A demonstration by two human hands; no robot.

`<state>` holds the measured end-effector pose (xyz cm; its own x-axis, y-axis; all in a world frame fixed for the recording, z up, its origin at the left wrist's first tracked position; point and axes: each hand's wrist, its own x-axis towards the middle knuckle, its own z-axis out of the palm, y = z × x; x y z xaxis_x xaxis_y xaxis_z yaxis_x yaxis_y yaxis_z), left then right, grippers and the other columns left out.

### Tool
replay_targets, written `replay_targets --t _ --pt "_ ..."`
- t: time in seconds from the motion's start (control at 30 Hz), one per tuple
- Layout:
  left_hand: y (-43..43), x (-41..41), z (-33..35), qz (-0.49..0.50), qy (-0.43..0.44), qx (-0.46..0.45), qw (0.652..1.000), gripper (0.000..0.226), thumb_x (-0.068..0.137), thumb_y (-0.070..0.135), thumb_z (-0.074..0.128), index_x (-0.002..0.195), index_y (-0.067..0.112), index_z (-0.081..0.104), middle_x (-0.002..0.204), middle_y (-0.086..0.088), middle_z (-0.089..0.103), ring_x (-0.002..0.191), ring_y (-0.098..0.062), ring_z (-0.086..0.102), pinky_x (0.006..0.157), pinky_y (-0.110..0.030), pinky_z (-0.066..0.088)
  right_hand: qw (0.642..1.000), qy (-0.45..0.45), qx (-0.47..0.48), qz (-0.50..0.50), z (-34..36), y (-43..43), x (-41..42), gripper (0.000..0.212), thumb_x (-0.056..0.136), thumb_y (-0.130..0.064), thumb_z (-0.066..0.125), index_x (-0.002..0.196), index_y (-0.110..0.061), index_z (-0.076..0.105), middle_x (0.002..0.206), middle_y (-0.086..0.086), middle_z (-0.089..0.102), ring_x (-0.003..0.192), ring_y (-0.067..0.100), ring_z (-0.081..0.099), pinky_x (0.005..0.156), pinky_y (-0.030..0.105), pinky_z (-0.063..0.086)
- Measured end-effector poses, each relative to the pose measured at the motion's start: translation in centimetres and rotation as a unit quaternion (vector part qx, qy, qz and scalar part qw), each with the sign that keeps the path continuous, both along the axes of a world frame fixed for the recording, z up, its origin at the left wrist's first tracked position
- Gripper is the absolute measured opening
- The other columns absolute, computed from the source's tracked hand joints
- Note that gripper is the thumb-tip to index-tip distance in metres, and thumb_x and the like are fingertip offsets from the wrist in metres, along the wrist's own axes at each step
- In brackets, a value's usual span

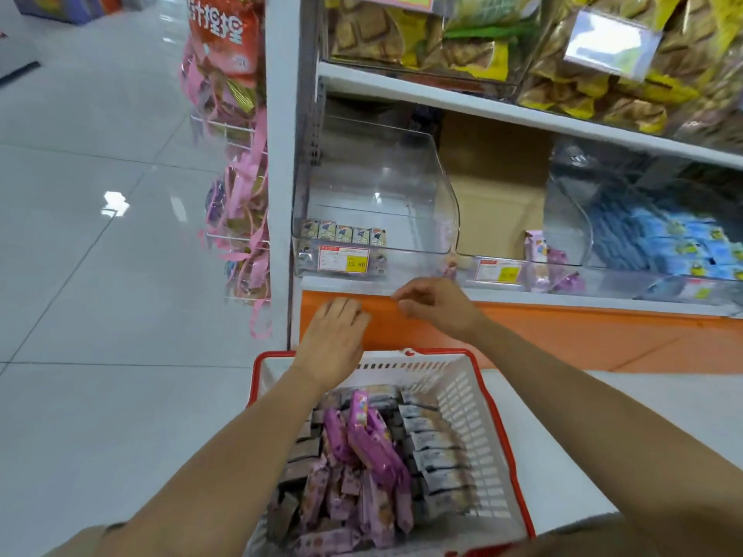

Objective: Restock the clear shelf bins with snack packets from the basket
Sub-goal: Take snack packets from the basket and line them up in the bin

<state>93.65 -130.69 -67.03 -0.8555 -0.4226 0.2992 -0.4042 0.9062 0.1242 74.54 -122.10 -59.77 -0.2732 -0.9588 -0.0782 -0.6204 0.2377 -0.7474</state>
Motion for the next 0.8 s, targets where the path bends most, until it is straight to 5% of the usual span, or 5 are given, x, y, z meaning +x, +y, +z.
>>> replay_targets --t 0.17,0.37,0.8 --pt "0.6 -0.7 -3.3 0.008 -0.168 0.096 0.981 0.062 0.092 0.025 0.054 0.149 0.017 0.032 0.157 -0.007 0.027 0.146 -0.026 0.019 0.119 -0.040 0.015 0.991 0.052 0.123 -0.030 -6.9 2.5 -1.9 0.014 0.089 -0.015 0.069 0.102 -0.012 0.073 0.089 -0.005 0.067 0.081 0.009 0.063 0.078 0.025 0.050" --pt "0.3 -1.1 -7.0 0.030 -0.288 0.147 0.946 0.077 0.099 0.035 0.047 0.157 0.017 -0.002 0.164 -0.006 -0.007 0.151 -0.025 -0.007 0.122 -0.043 -0.006 0.959 0.102 0.265 -0.005 -13.6 5.5 -2.8 0.020 0.089 -0.022 0.065 0.108 -0.019 0.072 0.106 0.001 0.071 0.099 0.017 0.064 0.087 0.026 0.049" --pt "1.5 -1.3 -10.7 0.073 -0.231 0.132 0.961 0.073 0.098 0.031 0.041 0.157 0.015 0.000 0.163 -0.007 0.009 0.150 -0.029 0.001 0.121 -0.050 -0.004 0.894 0.251 0.371 0.034 -22.0 7.1 -0.2 0.044 0.083 -0.050 0.067 0.114 -0.019 0.066 0.120 0.006 0.060 0.118 0.025 0.051 0.089 0.033 0.047"
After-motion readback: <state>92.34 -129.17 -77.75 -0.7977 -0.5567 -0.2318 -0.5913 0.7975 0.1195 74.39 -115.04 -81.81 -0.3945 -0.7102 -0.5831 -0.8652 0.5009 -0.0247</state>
